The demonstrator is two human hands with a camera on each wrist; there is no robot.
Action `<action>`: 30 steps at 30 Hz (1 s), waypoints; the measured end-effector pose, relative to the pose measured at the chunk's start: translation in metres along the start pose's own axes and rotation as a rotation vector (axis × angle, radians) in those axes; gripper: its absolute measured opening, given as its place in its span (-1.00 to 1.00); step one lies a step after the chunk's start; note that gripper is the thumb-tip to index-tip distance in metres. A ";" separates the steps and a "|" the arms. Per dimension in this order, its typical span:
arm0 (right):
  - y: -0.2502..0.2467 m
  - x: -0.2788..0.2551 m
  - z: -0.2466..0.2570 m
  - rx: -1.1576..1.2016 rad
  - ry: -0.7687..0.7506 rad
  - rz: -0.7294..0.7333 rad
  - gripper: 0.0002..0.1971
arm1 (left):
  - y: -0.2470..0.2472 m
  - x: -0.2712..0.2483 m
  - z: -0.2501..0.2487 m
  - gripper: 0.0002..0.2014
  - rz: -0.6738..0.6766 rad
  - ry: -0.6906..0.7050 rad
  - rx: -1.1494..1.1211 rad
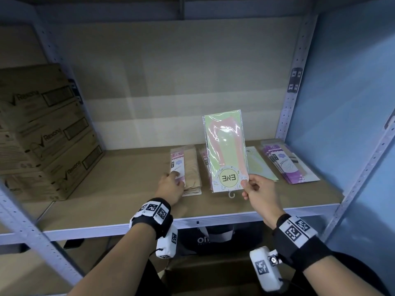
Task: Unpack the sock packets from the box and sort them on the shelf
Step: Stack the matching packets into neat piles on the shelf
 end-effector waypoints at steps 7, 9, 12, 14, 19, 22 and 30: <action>0.005 0.000 -0.004 0.017 0.020 0.020 -0.87 | -0.001 0.003 -0.002 -0.55 -0.011 0.012 -0.037; 0.007 -0.001 -0.005 0.029 0.028 0.023 -0.87 | -0.008 -0.001 -0.007 -0.55 -0.111 0.039 -0.047; 0.010 -0.001 -0.005 0.044 0.033 0.034 -0.89 | -0.013 -0.021 -0.034 -0.62 -0.196 0.238 -0.223; 0.014 0.000 -0.006 0.066 0.037 0.049 -0.88 | -0.008 -0.037 -0.055 -0.63 -0.109 0.293 -0.446; 0.020 -0.003 -0.002 0.100 0.021 0.076 -0.90 | 0.009 -0.045 -0.075 -0.76 -0.082 0.256 -0.715; 0.016 -0.005 0.000 0.081 0.023 0.107 -0.96 | 0.008 -0.047 -0.077 -0.87 -0.086 0.281 -0.740; -0.016 -0.004 0.028 -0.314 -0.343 -0.172 -0.55 | -0.014 -0.038 -0.074 -0.83 -0.106 0.336 -0.242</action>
Point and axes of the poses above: each hand's wrist, its own x-axis towards the middle knuckle, its own y-axis out of the palm, z = x × y, the point moved 5 cm from there along x, towards the middle knuckle, and after that the axes turned 6 degrees about z, right-handed, at the moved point
